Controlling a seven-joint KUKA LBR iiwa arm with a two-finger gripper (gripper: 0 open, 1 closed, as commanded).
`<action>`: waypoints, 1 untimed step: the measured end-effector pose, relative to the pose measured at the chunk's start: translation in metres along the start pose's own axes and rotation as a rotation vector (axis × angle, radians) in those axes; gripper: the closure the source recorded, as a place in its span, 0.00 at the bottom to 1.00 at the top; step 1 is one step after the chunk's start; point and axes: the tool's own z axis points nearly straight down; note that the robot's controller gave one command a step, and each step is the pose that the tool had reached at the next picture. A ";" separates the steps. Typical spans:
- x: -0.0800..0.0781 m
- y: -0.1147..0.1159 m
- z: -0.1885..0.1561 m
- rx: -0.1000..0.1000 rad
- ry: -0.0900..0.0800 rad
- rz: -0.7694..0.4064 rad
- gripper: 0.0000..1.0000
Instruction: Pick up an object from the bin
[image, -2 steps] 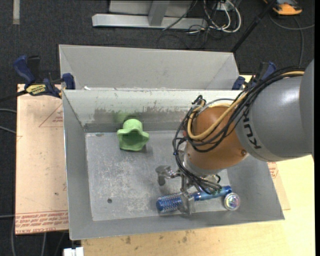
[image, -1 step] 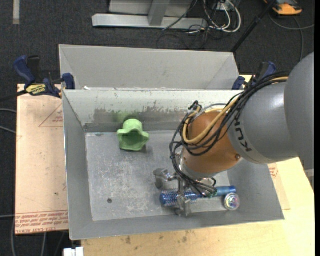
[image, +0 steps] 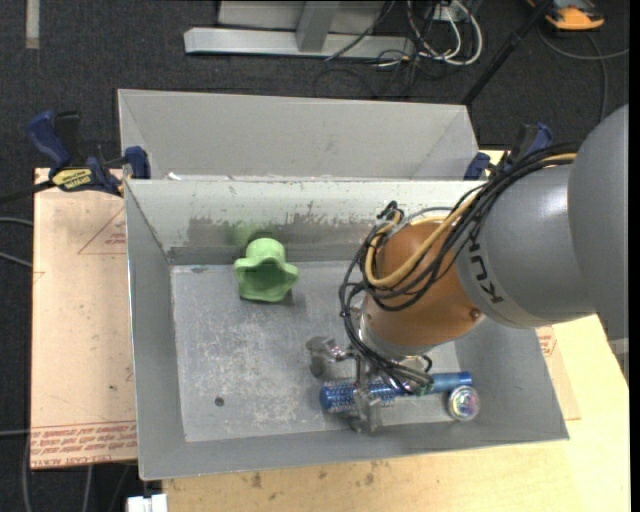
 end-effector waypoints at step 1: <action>0.000 0.000 0.000 -0.001 0.001 0.000 1.00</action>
Offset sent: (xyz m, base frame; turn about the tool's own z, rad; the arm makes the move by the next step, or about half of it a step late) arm 0.0000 0.0000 0.0000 0.0000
